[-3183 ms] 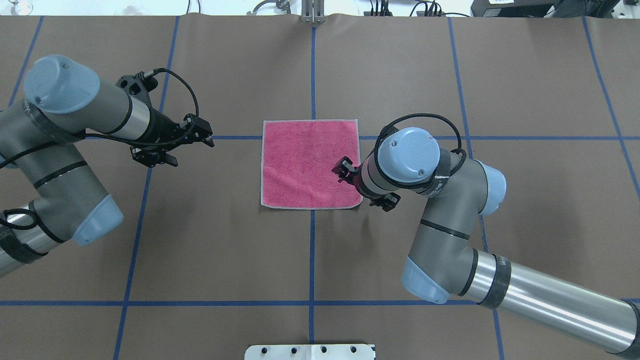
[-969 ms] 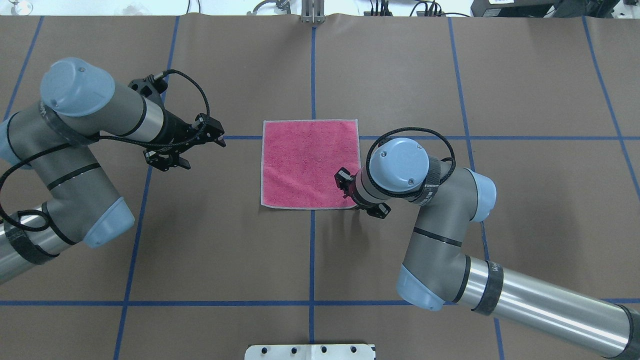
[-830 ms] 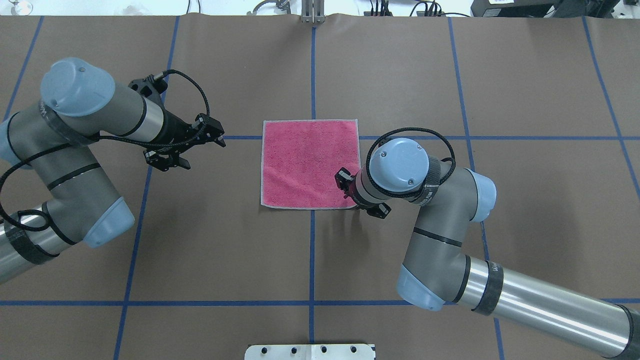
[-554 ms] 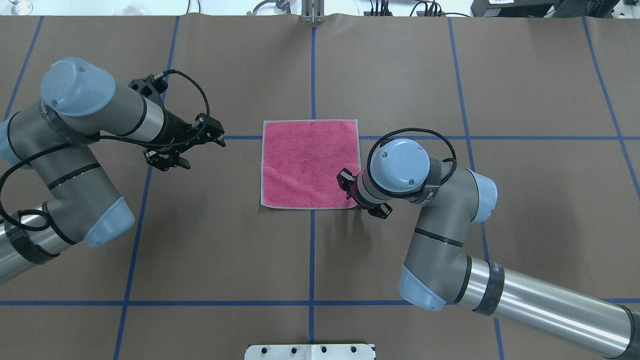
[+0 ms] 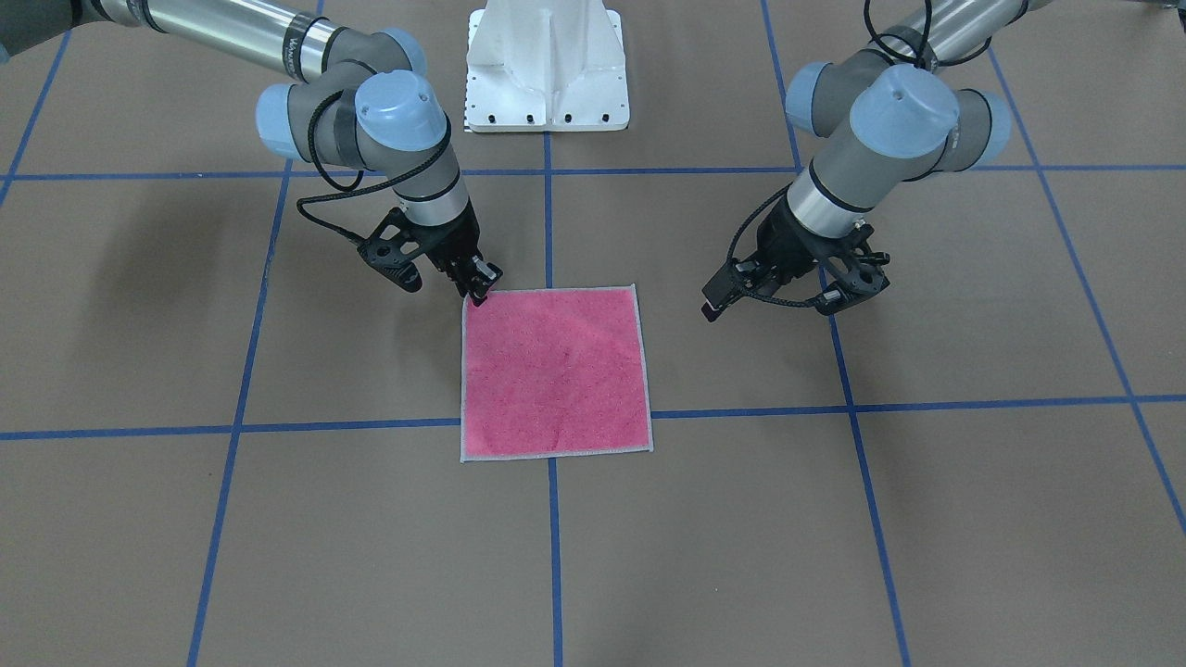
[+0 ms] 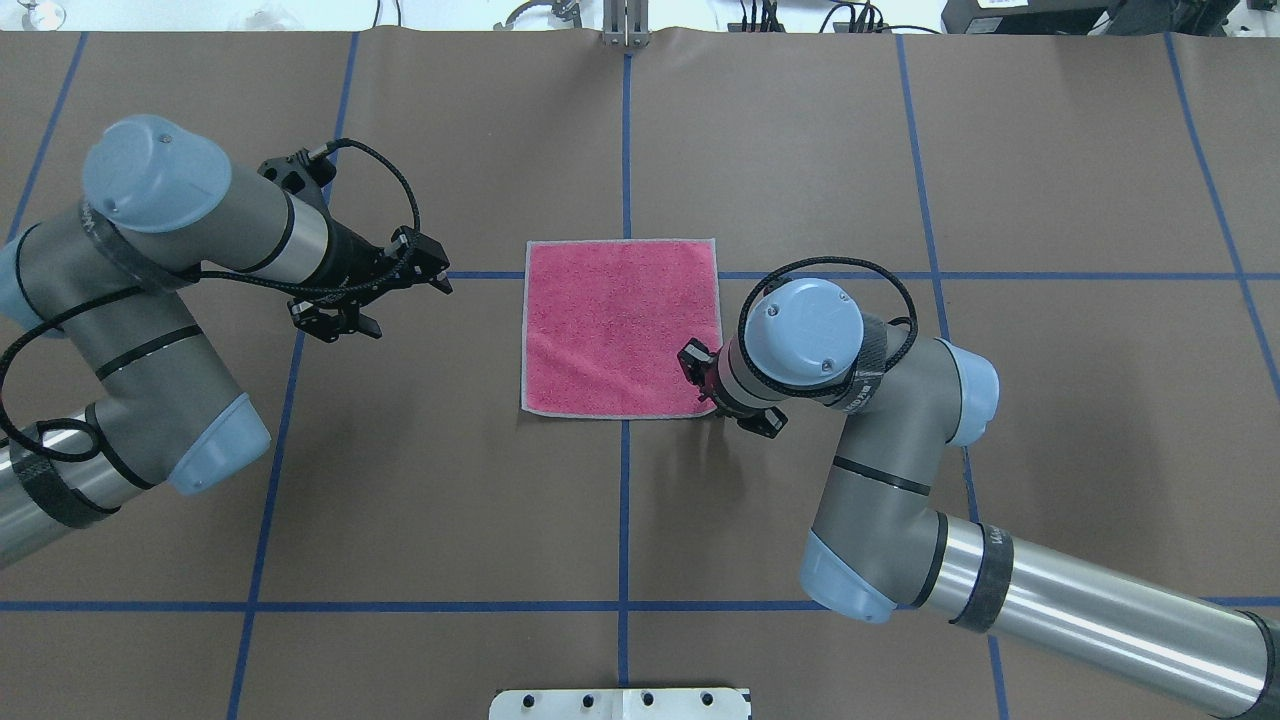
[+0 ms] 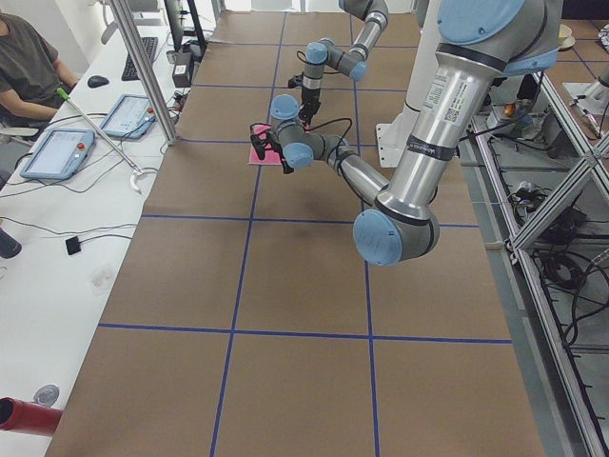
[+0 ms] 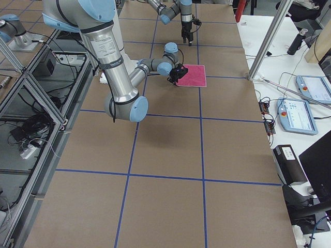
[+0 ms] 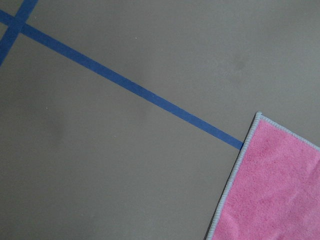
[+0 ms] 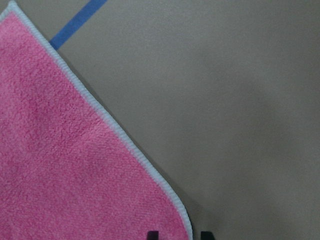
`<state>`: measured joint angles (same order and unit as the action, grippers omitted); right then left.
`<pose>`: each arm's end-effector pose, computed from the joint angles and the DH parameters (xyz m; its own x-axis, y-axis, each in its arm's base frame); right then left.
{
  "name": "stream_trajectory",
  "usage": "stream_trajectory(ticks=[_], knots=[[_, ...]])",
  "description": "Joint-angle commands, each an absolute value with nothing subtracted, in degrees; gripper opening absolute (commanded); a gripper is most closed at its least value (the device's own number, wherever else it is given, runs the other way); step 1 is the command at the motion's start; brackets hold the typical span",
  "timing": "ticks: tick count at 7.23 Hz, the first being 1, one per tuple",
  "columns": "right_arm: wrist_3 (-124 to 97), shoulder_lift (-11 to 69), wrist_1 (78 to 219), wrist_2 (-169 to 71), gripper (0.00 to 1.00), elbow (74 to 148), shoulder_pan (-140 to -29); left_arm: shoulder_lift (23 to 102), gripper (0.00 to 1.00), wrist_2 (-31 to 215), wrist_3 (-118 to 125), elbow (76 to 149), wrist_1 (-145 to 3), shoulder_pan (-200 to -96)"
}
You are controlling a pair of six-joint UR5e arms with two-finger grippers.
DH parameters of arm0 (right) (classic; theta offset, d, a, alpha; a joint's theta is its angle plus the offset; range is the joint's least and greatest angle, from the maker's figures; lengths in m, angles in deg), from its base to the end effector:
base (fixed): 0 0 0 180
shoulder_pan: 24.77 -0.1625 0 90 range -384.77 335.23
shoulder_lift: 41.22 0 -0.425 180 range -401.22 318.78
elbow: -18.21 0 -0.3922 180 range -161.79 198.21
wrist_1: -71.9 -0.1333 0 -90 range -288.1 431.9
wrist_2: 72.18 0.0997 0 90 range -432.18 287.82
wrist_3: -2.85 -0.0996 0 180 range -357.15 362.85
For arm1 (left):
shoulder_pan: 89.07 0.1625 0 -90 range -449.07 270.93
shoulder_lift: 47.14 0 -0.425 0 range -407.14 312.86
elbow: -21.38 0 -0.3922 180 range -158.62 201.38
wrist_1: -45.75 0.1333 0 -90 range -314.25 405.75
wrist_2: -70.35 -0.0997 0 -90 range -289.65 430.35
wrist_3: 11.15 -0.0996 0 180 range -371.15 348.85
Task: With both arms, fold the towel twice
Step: 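Position the right gripper at the near corner while the left gripper hovers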
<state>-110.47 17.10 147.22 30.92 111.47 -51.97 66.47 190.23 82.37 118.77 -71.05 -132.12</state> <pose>-0.5570 -0.4108 0.2865 0.4137 0.6461 0.6414 -0.4959 0.7507 -0.4364 0.4052 -0.4930 0.3116 0.3712 -0.4196 -0.8283 0.3072 0.8973 -0.3169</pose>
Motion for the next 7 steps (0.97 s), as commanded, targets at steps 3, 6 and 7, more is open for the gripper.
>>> stream_trajectory(ticks=[3,6,7], knots=[[-110.4,17.5,147.2,30.9,0.33,112.3,-52.1,66.5,1.00,190.2,82.4,118.7,-71.1,-132.1],[-110.3,17.8,147.2,30.5,0.06,112.9,-52.0,66.5,1.00,190.1,82.5,118.6,-71.1,-131.8],[-110.3,18.2,147.2,30.1,0.00,113.2,-52.0,66.5,1.00,190.1,82.5,118.5,-71.1,-131.6]])
